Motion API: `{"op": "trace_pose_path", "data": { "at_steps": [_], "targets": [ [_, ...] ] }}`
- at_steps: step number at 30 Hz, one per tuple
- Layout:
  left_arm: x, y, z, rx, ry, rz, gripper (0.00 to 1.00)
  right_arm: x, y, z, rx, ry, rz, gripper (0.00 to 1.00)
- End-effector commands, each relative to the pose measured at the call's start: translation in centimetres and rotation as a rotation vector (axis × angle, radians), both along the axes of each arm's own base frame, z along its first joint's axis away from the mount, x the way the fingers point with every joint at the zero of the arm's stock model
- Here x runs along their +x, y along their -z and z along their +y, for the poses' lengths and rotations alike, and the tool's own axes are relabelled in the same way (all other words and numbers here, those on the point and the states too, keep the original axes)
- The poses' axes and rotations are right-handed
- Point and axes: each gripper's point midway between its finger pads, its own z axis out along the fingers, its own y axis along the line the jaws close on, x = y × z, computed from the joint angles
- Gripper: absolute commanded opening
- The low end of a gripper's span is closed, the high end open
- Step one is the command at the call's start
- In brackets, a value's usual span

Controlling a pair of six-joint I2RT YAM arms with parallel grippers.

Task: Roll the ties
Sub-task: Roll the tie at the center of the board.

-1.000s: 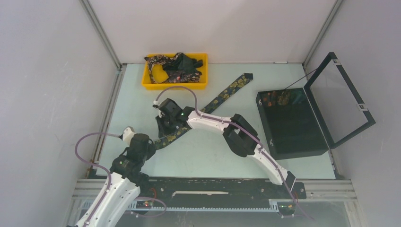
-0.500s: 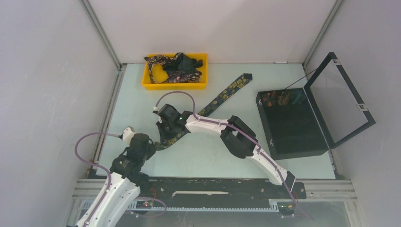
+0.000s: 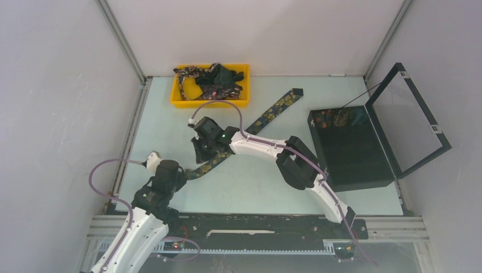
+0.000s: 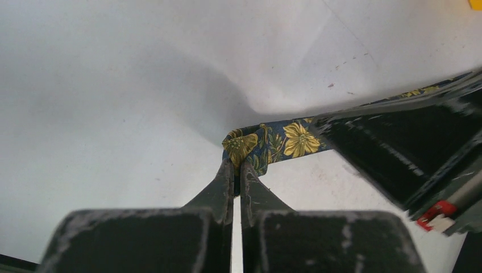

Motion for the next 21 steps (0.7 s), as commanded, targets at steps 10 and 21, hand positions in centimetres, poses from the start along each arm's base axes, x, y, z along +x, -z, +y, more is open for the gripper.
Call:
{"op": "trace_pose_path", "data": {
  "at_steps": [10, 21],
  "targets": [
    [0.9, -2.2, 0.3, -0.004, -0.023, -0.064, 0.00, -4.0, 0.9, 2.5, 0.007, -0.069, 0.029, 0.06],
    [0.8, -2.7, 0.4, -0.004, -0.026, -0.074, 0.00, -3.8, 0.6, 2.4, 0.011, -0.061, 0.023, 0.06]
  ]
}}
